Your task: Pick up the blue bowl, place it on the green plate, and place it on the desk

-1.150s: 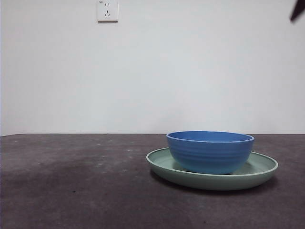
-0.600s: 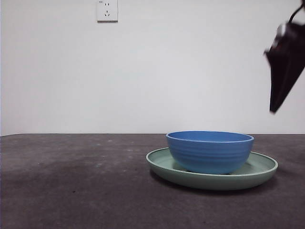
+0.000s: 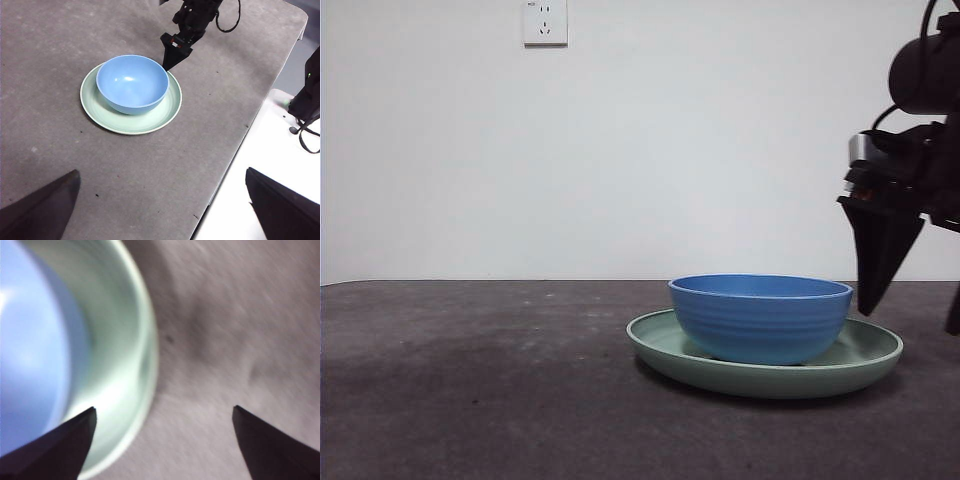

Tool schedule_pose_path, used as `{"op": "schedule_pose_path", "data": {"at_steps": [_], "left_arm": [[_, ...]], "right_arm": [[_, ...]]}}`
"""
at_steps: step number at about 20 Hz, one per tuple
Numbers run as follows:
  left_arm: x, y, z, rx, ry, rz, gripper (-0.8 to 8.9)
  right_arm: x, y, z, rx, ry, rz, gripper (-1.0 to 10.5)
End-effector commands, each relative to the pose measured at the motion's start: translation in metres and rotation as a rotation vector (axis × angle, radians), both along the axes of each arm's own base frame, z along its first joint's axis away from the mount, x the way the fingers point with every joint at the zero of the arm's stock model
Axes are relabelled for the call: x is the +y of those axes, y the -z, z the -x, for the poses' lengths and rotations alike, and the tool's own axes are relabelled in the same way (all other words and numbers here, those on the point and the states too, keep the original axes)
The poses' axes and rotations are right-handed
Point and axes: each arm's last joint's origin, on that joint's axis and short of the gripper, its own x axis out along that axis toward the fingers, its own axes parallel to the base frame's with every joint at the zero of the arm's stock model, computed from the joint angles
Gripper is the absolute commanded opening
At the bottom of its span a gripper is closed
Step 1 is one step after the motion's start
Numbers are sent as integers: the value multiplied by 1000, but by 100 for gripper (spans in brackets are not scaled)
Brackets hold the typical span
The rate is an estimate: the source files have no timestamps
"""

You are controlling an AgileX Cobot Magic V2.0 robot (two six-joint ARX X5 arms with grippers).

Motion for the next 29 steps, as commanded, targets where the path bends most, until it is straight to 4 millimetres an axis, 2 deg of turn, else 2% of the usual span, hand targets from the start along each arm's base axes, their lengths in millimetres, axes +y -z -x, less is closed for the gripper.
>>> {"op": "schedule_pose_path", "data": {"at_steps": [1,3,8,11,15,17,23,29], "left_arm": [[-1,-3,0,6,1,16,531],[-1,-2,0,10,-2,17,530],[-1,-2,0,4,3,14,530],[-1,-2,0,12,-3,19,530],[-1,-2,0,13,-3,18,531],[-1,-2,0,13,-3,18,530],[-1,-2,0,15,-3,16,530],[-1,-2,0,15,-3,16,530]], "right_arm": [[7,3,-6,-5,-27,0,312],[11,7,-6,12,-37,0,266],[16,16,-10,37,-12,-10,257],[17,22,-13,49,-11,-15,163],[18,31,-16,79,-13,-39,131],[19,33,-17,82,-7,-39,4],[20,29,-20,89,37,-93,8],[28,4,-30,90,37,-145,8]]}}
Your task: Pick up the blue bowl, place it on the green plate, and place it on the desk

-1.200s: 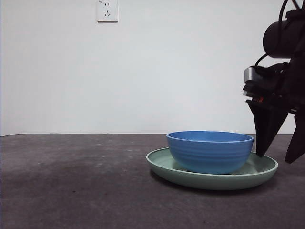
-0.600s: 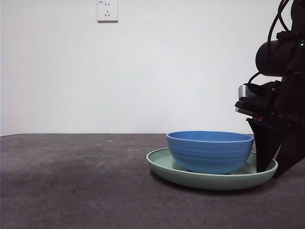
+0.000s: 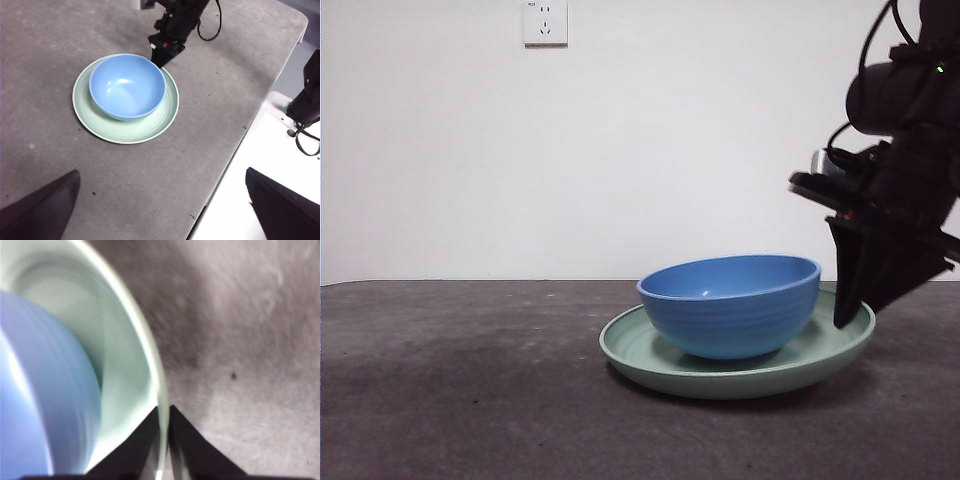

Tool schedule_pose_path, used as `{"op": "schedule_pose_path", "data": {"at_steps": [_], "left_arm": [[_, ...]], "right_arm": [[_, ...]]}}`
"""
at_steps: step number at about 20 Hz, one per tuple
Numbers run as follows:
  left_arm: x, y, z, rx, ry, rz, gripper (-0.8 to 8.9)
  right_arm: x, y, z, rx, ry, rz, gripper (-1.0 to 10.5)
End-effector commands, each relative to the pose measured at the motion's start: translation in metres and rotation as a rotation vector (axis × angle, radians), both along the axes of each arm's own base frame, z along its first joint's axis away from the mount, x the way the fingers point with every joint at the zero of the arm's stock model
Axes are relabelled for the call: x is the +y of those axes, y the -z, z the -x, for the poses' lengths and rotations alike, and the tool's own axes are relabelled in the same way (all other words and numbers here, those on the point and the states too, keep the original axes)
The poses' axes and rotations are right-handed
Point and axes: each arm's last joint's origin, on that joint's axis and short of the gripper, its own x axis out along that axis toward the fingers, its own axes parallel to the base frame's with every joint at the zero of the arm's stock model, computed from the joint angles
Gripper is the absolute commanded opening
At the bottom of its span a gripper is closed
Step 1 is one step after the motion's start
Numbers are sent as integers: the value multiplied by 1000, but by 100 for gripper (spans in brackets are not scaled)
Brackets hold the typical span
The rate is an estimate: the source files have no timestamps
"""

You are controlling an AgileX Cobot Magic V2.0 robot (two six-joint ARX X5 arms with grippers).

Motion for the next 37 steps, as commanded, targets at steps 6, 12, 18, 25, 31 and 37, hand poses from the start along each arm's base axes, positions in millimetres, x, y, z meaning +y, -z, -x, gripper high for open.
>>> {"op": "schedule_pose_path", "data": {"at_steps": [6,12,18,25,31,37], "left_arm": [[-1,-2,0,-4,9,7,530],[-1,-2,0,-4,9,7,530],[-1,-2,0,-3,9,7,530],[-1,-2,0,-4,9,7,530],[-1,-2,0,-3,9,7,530],[-1,-2,0,-2,9,7,530]], "right_arm": [[34,-20,-2,22,-88,-69,8],[68,-17,8,20,-148,-89,8],[89,11,4,61,-171,-56,8],[90,16,3,59,-165,-14,9],[88,15,2,22,-148,44,244],[81,-10,8,-81,-121,112,321]]}}
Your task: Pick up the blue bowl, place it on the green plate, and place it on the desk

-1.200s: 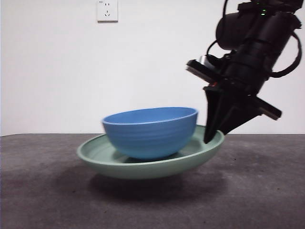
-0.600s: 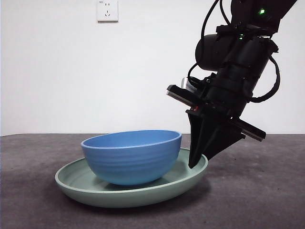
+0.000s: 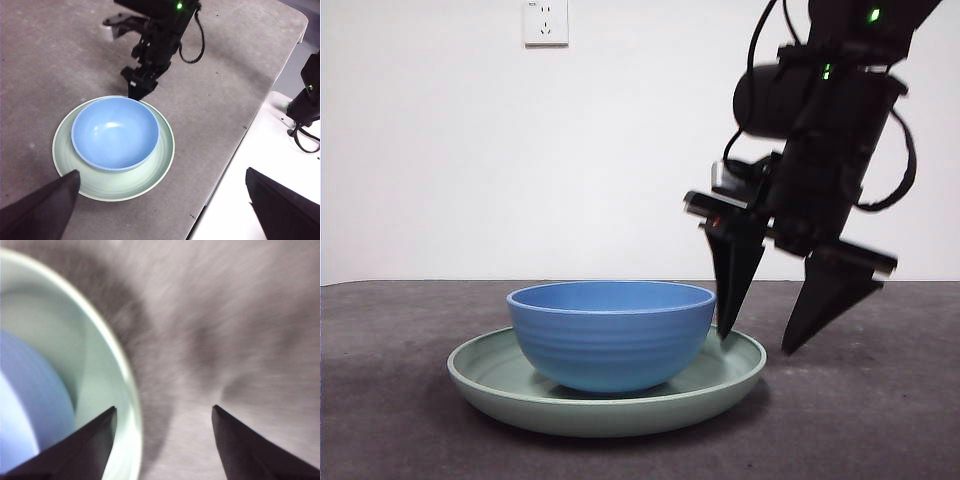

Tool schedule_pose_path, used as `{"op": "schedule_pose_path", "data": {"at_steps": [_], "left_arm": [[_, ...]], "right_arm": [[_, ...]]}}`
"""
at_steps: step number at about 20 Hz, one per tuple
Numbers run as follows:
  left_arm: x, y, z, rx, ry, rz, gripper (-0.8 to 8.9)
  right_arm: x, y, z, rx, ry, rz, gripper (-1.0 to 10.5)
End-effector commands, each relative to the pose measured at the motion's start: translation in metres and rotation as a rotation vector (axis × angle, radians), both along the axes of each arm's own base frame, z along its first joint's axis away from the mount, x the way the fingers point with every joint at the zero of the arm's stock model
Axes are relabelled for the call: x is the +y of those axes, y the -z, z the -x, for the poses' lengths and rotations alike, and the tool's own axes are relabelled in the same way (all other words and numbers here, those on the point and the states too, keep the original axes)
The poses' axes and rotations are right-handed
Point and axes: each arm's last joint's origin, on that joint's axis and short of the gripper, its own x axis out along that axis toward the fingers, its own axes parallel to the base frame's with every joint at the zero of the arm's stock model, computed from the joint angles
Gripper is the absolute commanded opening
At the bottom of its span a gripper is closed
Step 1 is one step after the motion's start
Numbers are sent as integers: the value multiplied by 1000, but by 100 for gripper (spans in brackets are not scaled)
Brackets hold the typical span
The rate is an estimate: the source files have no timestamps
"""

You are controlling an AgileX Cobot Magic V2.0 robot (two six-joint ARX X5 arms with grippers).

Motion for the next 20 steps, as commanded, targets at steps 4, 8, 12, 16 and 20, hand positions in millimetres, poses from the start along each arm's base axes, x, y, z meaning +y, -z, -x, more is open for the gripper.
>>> {"op": "schedule_pose_path", "data": {"at_steps": [4,8,12,16,20], "left_arm": [[-1,-2,0,17,-3,16,530],[-1,-2,0,65,-37,43,530],[-1,-2,0,95,-60,63,530],[-1,-2,0,135,-87,84,530],[-1,-2,0,134,-86,84,527]], "right_arm": [[-10,-55,20,-152,-25,14,438],[-28,-104,64,-238,-51,39,531],[-61,-142,121,-296,-95,86,561],[-93,-164,176,-350,-125,62,560],[-117,-176,216,-458,-119,9,559]]}}
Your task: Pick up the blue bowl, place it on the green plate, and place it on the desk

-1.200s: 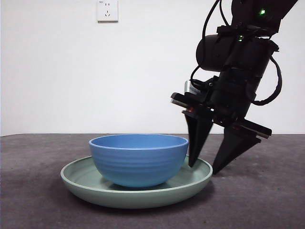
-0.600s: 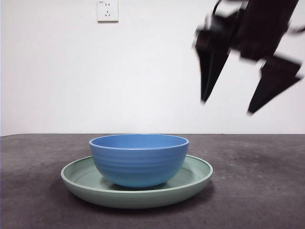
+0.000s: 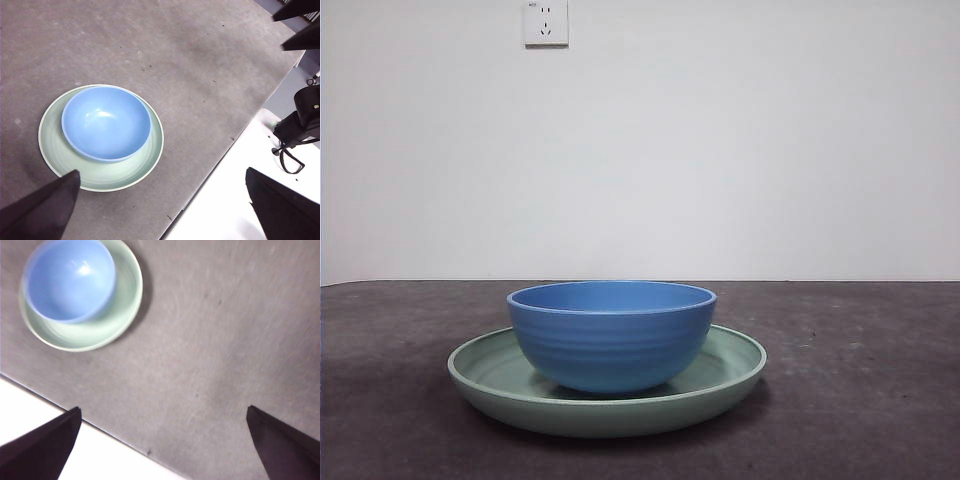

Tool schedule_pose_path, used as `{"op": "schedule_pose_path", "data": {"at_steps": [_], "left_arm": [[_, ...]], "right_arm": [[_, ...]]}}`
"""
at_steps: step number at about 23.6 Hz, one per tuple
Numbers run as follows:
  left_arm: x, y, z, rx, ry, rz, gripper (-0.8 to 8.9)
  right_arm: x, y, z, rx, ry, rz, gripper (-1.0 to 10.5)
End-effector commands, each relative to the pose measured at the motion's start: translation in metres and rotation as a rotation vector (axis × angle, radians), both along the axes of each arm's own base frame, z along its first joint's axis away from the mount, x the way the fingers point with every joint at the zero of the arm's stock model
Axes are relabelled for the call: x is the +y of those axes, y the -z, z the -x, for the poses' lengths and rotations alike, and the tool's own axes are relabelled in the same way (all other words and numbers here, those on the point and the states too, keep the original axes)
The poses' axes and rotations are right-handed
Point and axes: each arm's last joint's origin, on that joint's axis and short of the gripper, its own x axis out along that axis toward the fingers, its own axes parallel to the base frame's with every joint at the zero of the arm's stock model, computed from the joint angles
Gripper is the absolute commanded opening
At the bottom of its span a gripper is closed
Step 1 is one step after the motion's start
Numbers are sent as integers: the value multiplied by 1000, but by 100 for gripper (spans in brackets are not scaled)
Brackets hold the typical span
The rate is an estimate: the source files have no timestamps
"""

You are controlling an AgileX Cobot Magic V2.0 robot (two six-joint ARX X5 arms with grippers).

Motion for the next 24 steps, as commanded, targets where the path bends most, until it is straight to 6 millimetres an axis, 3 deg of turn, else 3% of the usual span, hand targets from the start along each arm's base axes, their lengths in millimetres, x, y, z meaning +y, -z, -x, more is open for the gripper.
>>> {"op": "schedule_pose_path", "data": {"at_steps": [1,4,5,6,7,8,9,24], "left_arm": [[-1,-3,0,-5,7,12,527],[-1,-3,0,-5,8,12,495],[-1,-3,0,-4,8,11,386],[-1,-2,0,-2,8,9,226],[-1,-2,0,-4,8,9,4],[-2,-3,0,-10,10,10,21],[-2,-3,0,-13,10,11,16],[-2,-3,0,-12,10,12,19]], "right_arm": [[-8,-9,16,-68,-32,-48,559],[-16,-12,32,-88,-70,-111,559],[-17,-12,34,-92,-79,-124,547],[-17,-12,35,-92,-86,-132,465],[-17,-12,36,-89,-91,-136,232],[-17,-12,36,-89,-91,-135,-19],[-17,-12,36,-91,-92,-136,28],[-18,-12,36,-95,-81,-129,27]]}}
